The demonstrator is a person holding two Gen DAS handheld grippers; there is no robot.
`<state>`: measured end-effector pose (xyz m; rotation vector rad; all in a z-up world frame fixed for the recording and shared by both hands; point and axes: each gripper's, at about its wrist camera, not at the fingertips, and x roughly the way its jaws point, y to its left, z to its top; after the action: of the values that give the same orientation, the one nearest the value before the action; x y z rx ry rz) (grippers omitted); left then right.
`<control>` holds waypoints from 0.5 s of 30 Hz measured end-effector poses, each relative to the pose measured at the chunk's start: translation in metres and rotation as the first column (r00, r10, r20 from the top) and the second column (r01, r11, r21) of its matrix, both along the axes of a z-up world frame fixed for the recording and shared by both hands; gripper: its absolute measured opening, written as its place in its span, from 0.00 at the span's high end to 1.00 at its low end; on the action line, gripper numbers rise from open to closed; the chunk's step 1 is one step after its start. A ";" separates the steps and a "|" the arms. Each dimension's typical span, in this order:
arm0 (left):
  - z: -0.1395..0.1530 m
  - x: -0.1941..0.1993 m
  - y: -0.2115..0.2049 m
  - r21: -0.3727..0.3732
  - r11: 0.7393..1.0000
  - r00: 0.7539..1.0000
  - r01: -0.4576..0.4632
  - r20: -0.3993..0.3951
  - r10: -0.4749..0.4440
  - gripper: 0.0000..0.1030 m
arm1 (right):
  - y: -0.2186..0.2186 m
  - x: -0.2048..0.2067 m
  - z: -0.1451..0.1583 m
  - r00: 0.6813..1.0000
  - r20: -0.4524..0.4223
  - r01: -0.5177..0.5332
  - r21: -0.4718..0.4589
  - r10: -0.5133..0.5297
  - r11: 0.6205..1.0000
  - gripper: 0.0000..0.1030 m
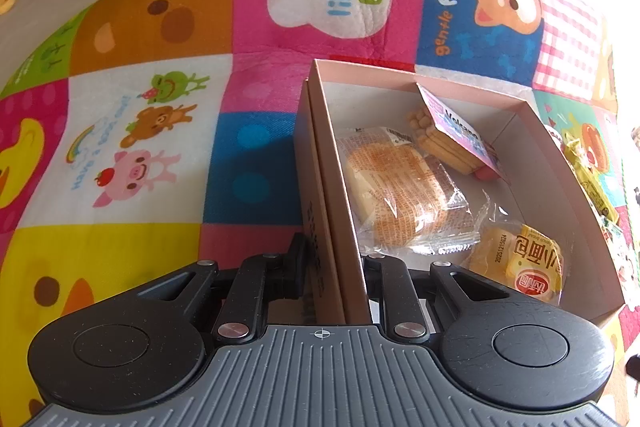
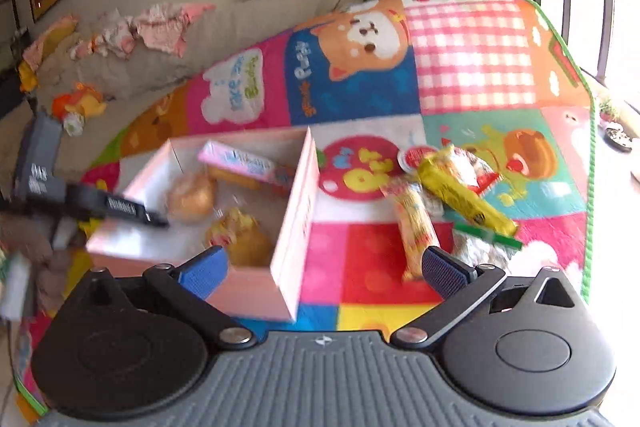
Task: Organize objects
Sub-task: 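Lower the Volcano pack into the pink box and open the right gripper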
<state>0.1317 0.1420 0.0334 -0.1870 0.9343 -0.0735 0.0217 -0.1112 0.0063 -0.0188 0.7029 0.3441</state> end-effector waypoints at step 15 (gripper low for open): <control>0.001 0.001 -0.004 0.021 1.000 1.000 -0.012 -0.009 0.013 0.81 | -0.029 -0.018 -0.057 0.963 -0.200 0.194 0.059 -0.178 0.979 0.00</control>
<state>0.1326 0.1379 0.0344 -0.1740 0.9424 -0.0515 0.0034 -0.1404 -0.0511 0.1562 0.8765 0.1935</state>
